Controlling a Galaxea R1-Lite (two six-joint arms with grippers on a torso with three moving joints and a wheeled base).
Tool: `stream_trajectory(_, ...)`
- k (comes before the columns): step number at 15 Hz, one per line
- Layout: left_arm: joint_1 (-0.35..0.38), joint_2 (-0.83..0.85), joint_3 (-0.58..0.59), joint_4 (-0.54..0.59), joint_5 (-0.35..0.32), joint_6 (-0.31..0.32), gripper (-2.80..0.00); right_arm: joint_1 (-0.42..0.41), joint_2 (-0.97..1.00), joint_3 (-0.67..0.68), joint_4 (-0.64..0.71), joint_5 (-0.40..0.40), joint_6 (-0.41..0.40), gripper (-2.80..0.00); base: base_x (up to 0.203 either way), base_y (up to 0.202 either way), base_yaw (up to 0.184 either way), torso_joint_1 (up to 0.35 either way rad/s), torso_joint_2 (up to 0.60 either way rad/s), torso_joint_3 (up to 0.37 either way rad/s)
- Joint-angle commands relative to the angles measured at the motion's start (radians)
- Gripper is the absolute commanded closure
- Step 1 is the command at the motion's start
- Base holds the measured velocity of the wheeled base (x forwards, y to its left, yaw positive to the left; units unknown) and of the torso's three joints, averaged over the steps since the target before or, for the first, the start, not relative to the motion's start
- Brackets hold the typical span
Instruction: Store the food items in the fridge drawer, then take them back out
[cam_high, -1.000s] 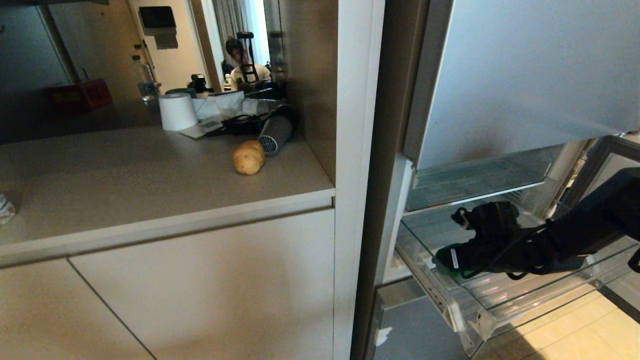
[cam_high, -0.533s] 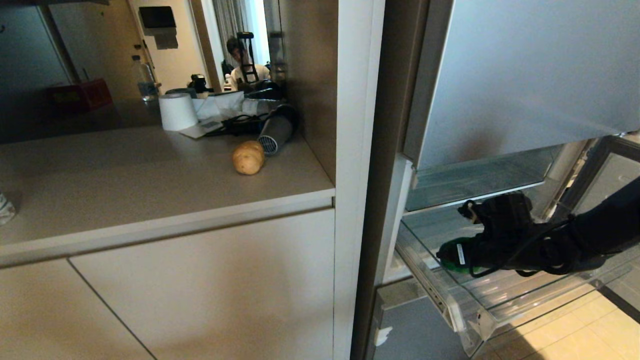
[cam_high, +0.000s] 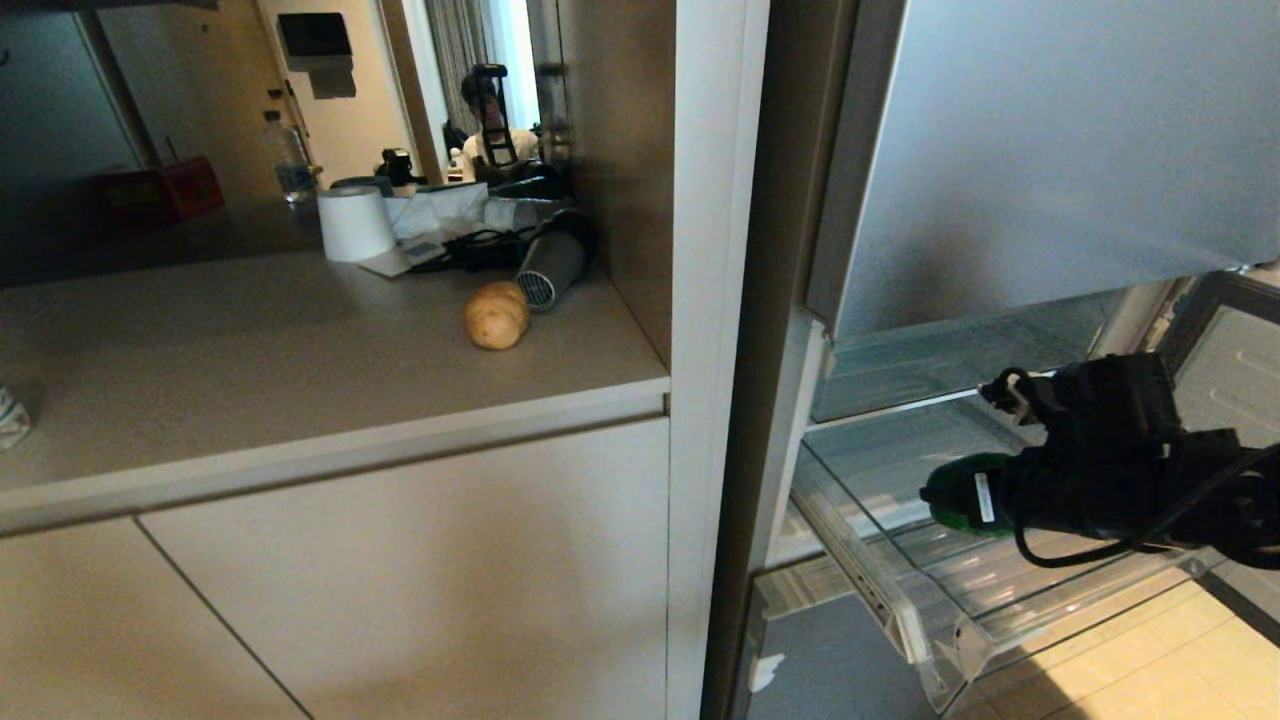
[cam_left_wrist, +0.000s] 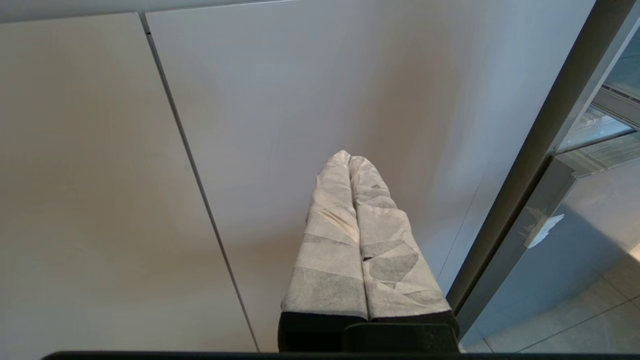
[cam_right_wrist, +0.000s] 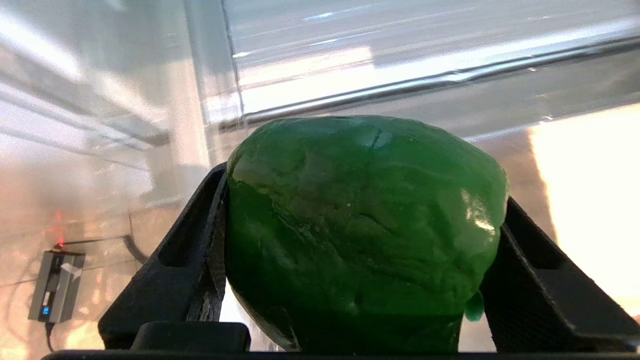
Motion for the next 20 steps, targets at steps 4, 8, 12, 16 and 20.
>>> stream_trajectory(4, 0.000, 0.001, 0.011, -0.001, 0.000, 0.000, 0.00, 0.036, -0.347, 0.056, 0.122, -0.008, -0.050, 0.00, 0.000, 0.000, 0.000, 0.000, 0.00, 0.000)
stream_trajectory(8, 0.000, 0.001, 0.011, -0.001, 0.000, 0.000, 0.00, 0.076, -0.457, 0.121, 0.129, 0.033, -0.046, 0.00, 0.000, 0.000, 0.000, 0.000, 0.00, 0.000)
stream_trajectory(12, 0.000, 0.001, 0.011, -0.001, 0.000, 0.000, 0.00, 0.077, -0.539, 0.160, 0.130, 0.168, 0.047, 0.00, 0.000, 0.000, 0.000, 0.000, 0.00, 0.000)
stream_trajectory(16, 0.000, 0.001, 0.011, -0.001, 0.000, 0.000, 0.00, 0.096, -0.584, 0.217, 0.127, 0.173, 0.042, 0.00, 0.000, 0.000, 0.000, 0.000, 0.00, 0.000)
stream_trajectory(20, 0.000, 0.001, 0.011, -0.001, 0.000, 0.000, 0.00, 0.099, -0.590, 0.231, 0.127, 0.170, 0.019, 0.00, 0.000, 0.000, 0.000, 0.000, 0.00, 0.000)
